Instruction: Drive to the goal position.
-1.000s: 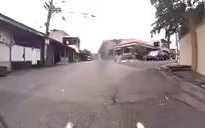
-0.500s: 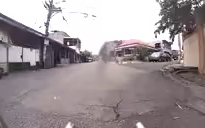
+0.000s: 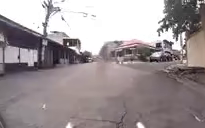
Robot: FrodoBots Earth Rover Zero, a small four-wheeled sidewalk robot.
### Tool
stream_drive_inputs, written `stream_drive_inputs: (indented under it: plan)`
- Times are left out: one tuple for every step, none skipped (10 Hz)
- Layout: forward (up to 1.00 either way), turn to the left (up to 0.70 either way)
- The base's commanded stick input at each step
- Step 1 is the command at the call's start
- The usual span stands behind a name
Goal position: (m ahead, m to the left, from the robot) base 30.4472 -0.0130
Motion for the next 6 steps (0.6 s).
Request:
stream_drive_inputs:
  plan:
    - [0.7,-0.09]
    - [0.7,-0.14]
    - [0.7,-0.14]
    - [0.7,-0.14]
    - [0.7,-0.13]
    - [0.7,-0.1]
